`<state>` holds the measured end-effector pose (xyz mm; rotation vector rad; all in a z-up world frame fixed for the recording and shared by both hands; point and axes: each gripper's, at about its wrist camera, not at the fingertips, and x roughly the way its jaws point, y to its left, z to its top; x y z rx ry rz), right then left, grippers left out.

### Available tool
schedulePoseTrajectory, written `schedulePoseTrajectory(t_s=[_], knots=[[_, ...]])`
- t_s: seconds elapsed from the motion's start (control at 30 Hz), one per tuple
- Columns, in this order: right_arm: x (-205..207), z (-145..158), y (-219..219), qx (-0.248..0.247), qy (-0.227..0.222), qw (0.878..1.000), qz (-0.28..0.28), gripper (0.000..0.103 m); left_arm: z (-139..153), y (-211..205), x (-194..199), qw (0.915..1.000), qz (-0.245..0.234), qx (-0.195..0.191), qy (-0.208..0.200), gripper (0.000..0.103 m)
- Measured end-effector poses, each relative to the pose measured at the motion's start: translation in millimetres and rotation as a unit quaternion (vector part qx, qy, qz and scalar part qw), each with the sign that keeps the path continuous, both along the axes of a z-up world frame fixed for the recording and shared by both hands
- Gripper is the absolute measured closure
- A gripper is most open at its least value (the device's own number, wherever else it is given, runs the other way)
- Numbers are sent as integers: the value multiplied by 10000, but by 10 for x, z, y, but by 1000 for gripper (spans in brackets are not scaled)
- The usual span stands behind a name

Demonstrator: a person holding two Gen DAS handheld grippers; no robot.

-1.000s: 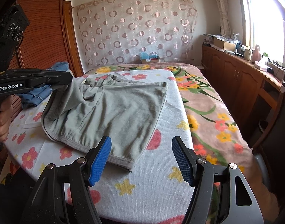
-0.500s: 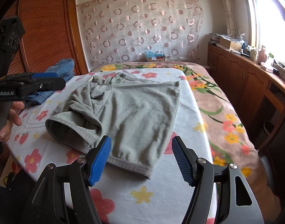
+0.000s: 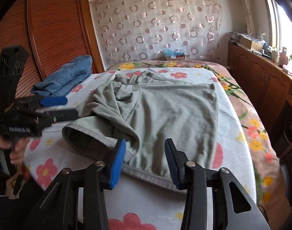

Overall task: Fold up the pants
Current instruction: 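Close the right gripper on the edge of the folded shorts, then lift the held edge with the right gripper and fold it across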

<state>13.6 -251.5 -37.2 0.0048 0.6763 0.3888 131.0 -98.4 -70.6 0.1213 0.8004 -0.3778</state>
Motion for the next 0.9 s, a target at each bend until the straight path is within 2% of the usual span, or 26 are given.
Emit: schedulePoseTrajectory(t_s=[0.33,0.37,0.43,0.5,0.7,0.9], knots=[[213,-132,69,38,378,9991,199,67,-292,35,-46,9994,10,47,332,22],[227,-133,89,33,397,9990,215,69,-294,39,-42,9994,7,34,337,22],[266,-134,93,30,424,9987,294,88,-282,46,-50,9995,7,-2,319,22],[276,-97,74,30,369,9988,319,95,-235,49,-69,9997,13,-25,251,22],[191,99,-46,133,41,9995,296,99,-78,72,-135,9999,24,-111,31,22],[93,271,-271,116,-223,9997,75,99,-69,41,-133,9999,-25,-130,24,22]])
